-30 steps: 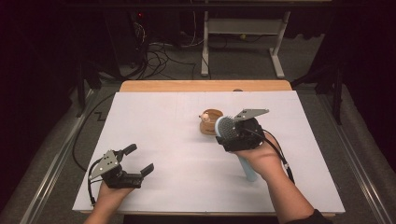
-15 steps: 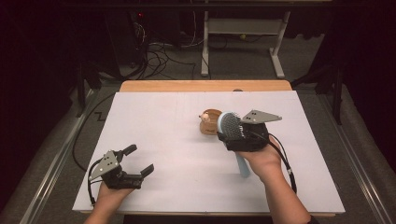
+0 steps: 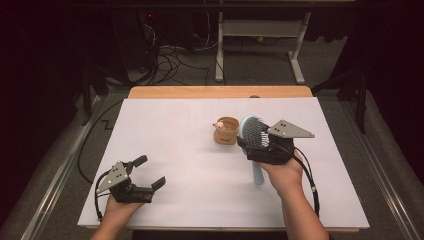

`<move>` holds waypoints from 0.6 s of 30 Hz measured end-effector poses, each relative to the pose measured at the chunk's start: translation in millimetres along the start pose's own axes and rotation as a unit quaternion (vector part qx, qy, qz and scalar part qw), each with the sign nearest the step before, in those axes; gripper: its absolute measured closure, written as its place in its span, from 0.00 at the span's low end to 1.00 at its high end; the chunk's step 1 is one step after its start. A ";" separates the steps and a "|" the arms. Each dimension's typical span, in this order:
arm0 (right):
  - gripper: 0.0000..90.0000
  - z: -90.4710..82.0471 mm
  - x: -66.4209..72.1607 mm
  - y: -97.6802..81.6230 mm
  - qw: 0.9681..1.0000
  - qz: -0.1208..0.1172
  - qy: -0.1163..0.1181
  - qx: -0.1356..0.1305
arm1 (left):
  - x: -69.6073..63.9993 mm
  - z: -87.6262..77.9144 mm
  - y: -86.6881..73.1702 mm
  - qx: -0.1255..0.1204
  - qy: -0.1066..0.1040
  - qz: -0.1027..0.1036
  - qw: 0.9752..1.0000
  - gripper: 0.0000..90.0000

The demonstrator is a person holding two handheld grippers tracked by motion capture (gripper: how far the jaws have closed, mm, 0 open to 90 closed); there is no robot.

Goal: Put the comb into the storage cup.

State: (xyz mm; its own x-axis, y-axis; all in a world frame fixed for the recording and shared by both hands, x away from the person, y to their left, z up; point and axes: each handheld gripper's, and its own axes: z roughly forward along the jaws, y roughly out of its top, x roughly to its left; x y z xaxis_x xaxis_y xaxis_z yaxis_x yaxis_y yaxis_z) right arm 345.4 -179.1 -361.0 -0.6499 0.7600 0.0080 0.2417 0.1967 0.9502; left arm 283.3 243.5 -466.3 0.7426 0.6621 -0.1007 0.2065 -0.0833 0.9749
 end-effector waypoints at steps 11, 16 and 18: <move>0.23 -13.3 -4.2 -4.0 0.997 0.020 -0.017 -0.067 | -0.7 0.2 -0.1 0.000 0.000 0.000 1.000 0.01; 0.23 -15.5 -7.4 -5.6 0.996 0.022 -0.022 -0.083 | -0.1 0.8 -0.7 0.002 0.001 -0.001 1.000 0.01; 0.23 -15.8 -7.9 -5.7 0.996 0.019 -0.027 -0.086 | 0.1 1.1 -0.7 0.002 0.001 -0.002 1.000 0.01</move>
State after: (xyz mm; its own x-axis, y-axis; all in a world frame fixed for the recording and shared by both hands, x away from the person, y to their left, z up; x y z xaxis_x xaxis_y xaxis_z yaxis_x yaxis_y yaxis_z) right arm 337.8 -196.0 -361.5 -0.6023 0.7976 0.0332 0.1357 0.0613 0.9889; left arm 283.9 242.8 -467.2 0.7410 0.6635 -0.1035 0.2112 -0.0840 0.9738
